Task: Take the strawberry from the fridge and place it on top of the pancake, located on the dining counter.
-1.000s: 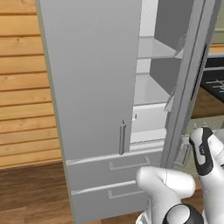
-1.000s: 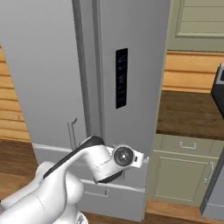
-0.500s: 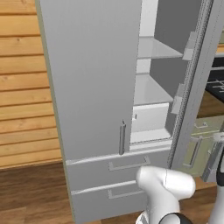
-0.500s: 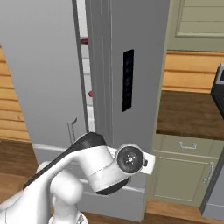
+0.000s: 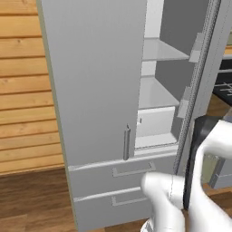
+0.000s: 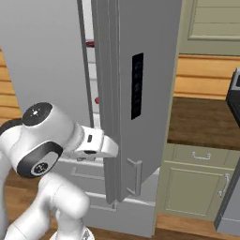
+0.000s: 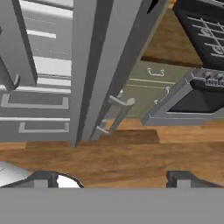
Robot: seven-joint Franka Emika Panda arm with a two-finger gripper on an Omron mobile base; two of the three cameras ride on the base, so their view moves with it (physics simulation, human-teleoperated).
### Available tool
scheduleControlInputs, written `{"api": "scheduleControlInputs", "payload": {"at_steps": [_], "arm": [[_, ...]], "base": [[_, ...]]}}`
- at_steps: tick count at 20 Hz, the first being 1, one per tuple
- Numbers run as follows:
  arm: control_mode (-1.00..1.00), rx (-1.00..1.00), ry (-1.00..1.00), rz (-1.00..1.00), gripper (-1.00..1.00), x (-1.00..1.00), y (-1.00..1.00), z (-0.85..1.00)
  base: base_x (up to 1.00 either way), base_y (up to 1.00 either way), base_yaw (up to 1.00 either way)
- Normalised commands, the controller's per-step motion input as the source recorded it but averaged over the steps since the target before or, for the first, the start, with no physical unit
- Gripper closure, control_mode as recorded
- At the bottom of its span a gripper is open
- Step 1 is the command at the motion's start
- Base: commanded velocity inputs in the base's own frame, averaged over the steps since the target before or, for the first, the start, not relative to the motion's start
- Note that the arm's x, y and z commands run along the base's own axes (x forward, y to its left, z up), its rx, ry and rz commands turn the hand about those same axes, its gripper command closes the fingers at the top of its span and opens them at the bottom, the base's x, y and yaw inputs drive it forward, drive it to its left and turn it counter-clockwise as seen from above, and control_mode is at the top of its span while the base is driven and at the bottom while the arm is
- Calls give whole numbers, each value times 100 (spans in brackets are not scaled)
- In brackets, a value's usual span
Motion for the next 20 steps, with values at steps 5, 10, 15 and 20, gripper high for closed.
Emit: {"api": "scheduleControlInputs", "payload": {"at_steps": [5,10,15,20], "arm": [[-100,-72,39,-6,-100,2,100,26],[-100,-57,52,-7,-100,79,43,-1],[-100,-17,8,0,-100,100,-5,-11],[-100,-20,0,0,-100,99,-3,0]], "base": [[0,0,0],[0,0,0],[0,0,0],[0,0,0]]}}
